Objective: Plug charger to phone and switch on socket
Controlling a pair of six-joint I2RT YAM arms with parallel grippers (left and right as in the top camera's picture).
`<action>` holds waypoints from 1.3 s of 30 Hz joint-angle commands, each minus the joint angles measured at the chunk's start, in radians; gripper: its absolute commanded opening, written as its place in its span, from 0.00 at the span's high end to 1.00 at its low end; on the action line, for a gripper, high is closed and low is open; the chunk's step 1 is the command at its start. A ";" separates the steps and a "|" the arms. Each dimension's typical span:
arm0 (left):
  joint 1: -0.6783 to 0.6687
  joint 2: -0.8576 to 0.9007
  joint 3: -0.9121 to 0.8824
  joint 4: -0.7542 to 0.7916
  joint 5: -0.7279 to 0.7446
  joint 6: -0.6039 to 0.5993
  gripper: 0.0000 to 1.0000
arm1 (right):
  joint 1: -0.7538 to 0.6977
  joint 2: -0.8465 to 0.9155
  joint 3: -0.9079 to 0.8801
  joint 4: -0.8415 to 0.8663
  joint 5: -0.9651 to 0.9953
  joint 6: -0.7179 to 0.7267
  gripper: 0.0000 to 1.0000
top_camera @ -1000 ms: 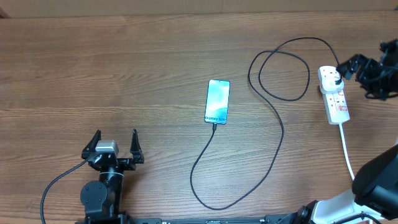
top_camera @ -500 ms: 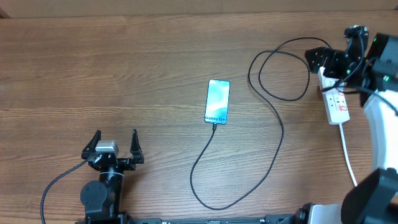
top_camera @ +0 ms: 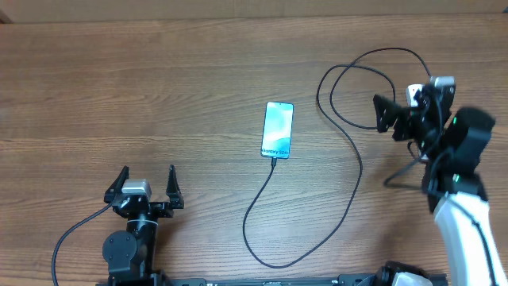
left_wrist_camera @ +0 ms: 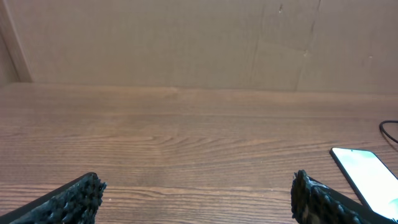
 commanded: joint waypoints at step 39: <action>0.007 -0.011 -0.004 -0.003 -0.005 0.023 0.00 | 0.127 -0.892 -0.608 -0.049 0.105 -0.008 0.00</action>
